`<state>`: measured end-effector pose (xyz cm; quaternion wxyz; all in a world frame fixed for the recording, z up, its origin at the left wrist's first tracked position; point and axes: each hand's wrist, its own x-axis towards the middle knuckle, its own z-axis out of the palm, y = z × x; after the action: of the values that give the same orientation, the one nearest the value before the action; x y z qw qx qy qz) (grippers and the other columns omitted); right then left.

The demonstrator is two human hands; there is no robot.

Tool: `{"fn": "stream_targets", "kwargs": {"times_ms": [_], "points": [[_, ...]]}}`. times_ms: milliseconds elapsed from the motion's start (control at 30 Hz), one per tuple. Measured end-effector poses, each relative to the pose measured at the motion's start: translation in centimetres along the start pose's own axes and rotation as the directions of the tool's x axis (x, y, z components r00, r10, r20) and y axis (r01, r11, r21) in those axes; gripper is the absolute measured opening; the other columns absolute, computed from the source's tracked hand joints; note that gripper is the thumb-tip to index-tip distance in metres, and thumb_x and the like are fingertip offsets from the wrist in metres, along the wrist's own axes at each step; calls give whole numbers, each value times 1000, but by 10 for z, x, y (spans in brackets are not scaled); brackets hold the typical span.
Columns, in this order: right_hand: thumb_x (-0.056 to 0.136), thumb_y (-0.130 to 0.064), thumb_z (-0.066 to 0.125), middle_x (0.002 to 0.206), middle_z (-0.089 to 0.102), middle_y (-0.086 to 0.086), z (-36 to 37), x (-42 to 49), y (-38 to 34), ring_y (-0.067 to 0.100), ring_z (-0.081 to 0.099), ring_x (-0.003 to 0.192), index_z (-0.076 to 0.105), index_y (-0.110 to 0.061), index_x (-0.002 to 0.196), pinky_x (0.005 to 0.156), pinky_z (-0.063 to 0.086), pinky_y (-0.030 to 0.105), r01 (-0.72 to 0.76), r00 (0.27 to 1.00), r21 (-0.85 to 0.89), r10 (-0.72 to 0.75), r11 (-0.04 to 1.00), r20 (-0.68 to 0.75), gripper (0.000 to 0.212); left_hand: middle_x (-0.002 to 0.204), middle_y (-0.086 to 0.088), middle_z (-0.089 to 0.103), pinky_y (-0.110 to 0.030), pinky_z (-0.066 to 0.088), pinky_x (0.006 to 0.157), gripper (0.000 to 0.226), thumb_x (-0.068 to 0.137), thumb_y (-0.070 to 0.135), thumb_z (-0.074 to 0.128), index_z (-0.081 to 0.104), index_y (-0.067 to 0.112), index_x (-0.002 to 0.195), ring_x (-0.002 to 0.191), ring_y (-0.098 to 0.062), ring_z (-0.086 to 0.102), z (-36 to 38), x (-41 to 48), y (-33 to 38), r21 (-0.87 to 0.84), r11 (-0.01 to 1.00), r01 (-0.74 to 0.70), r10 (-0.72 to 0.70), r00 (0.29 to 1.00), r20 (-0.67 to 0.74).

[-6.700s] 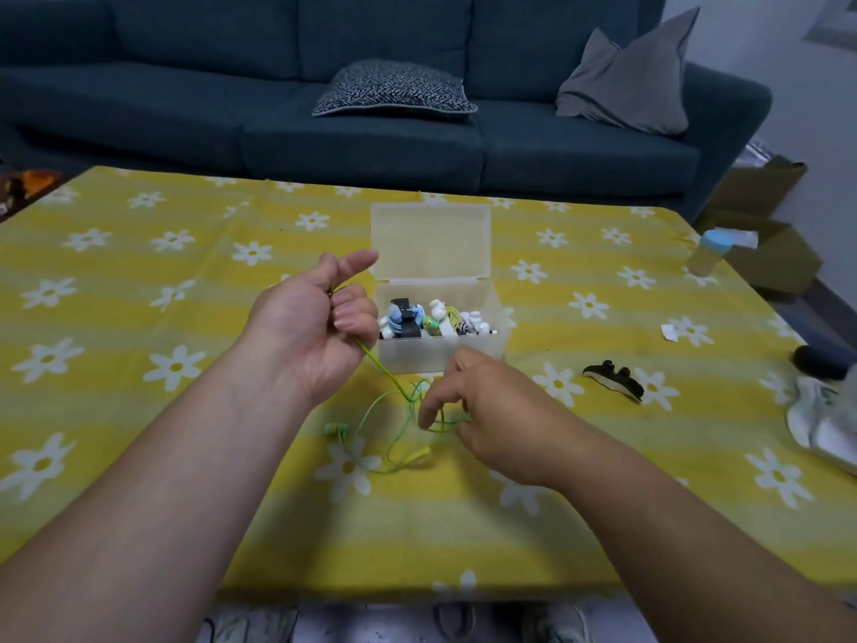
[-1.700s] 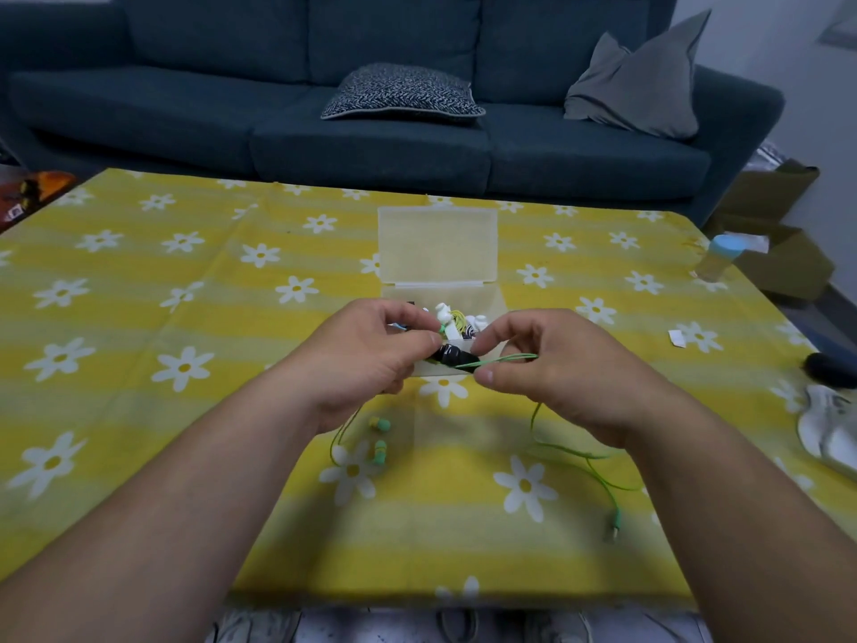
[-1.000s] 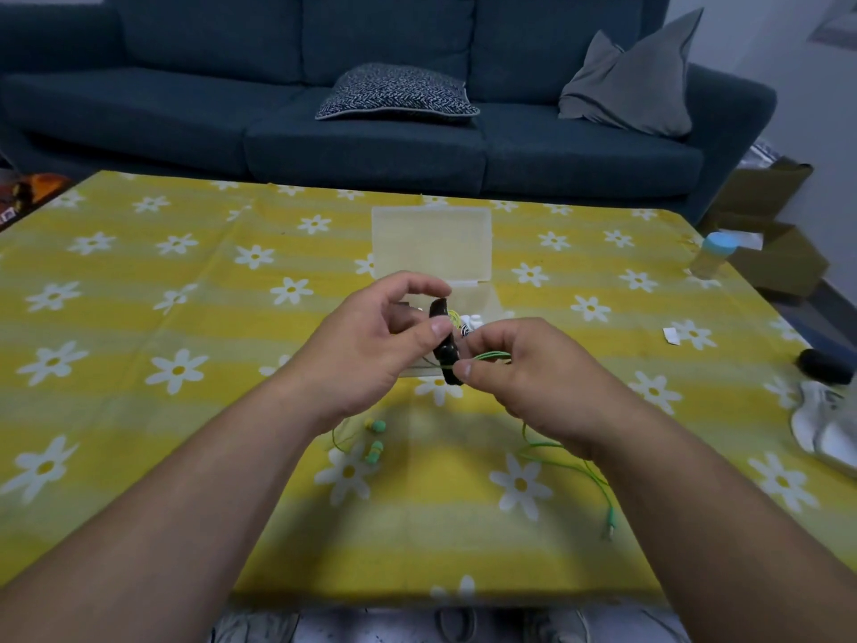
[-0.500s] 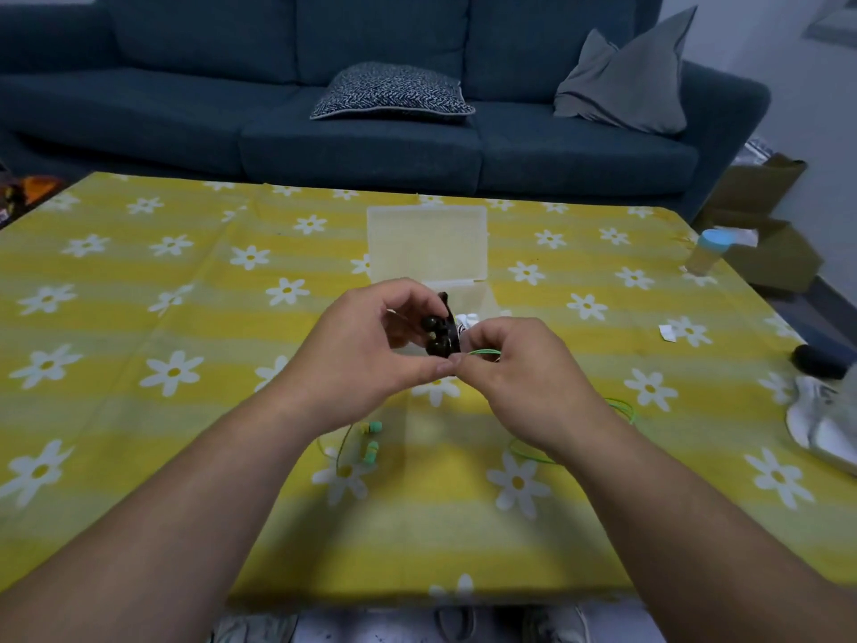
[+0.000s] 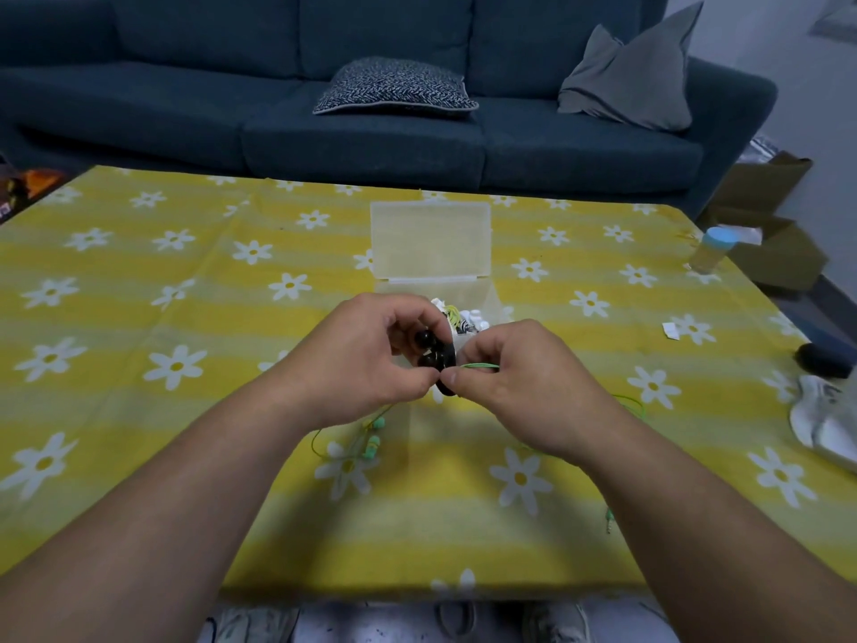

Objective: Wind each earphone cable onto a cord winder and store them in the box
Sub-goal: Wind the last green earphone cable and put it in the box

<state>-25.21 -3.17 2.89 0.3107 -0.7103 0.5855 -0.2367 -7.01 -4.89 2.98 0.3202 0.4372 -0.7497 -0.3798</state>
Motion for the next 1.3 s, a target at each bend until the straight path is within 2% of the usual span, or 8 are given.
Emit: {"fn": "stream_targets", "kwargs": {"times_ms": [100, 233, 400, 667, 767, 933, 1133, 1300], "points": [[84, -35, 73, 68, 66, 7, -1, 0, -3, 17, 52, 57, 75, -20, 75, 54, 41, 33, -7, 1000, -17, 8, 1000, 12, 18, 82, -1, 72, -40, 55, 76, 26, 72, -3, 77, 72, 16, 89, 78, -20, 68, 0, 0, -1, -2, 1000, 10, -10, 1000, 4], [84, -36, 72, 71, 68, 14, -3, 0, -5, 31, 60, 68, 75, -18, 73, 60, 48, 42, -2, 1000, 9, 2, 1000, 22, 21, 84, -6, 73, -42, 56, 79, 28, 68, 2, 85, 72, 15, 89, 80, -27, 69, -5, -1, -1, -70, 996, 52, -50, 998, 29], [84, -36, 72, 54, 41, 2, -4, 1, -4, 16, 35, 50, 63, -1, 67, 52, 29, 30, -26, 999, -44, 28, 999, 36, 40, 86, -8, 73, -48, 55, 79, 28, 69, 1, 86, 72, 14, 90, 82, -30, 69, -5, -1, -2, -47, 996, 75, -72, 995, 66], [87, -23, 72, 45, 45, -15, -22, 11, 6, 5, 36, 45, 68, -15, 62, 53, 27, 26, -91, 975, 383, 160, 919, -152, 26, 88, -11, 74, -37, 58, 85, 25, 76, -7, 77, 75, 13, 90, 84, -26, 71, -8, -4, -3, -151, 978, 143, -131, 988, 86], [90, -19, 68, 56, 42, 2, -39, 14, 12, 14, 32, 48, 67, -15, 64, 50, 25, 27, -63, 912, 553, 273, 831, -307, 26, 91, -17, 72, -32, 55, 80, 26, 78, -9, 74, 75, 14, 91, 81, -22, 67, -10, -5, -6, -195, 967, 163, -148, 985, 92], [94, -21, 64, 60, 44, 2, -65, 15, 28, 13, 37, 50, 66, -11, 79, 50, 31, 27, -26, 770, 654, 432, 756, -469, 18, 98, -21, 71, -32, 53, 83, 23, 70, 6, 75, 76, 21, 88, 86, -21, 65, -15, -6, -8, -279, 945, 169, -148, 985, 94], [92, -27, 66, 63, 48, 0, -82, 18, 48, 12, 43, 51, 68, -18, 78, 56, 42, 28, -57, 607, 709, 588, 703, -534, 17, 98, -17, 71, -28, 54, 74, 24, 70, 7, 71, 77, 24, 86, 85, -19, 64, -21, -7, -10, -313, 937, 158, -130, 986, 106], [89, -30, 68, 67, 52, -3, -89, 20, 64, 13, 50, 62, 72, -16, 82, 62, 43, 29, -89, 515, 714, 645, 695, -564, 16, 99, -19, 71, -34, 54, 87, 22, 73, 7, 70, 75, 18, 92, 92, -21, 66, -22, -9, -9, -313, 931, 186, -141, 977, 163]]}}
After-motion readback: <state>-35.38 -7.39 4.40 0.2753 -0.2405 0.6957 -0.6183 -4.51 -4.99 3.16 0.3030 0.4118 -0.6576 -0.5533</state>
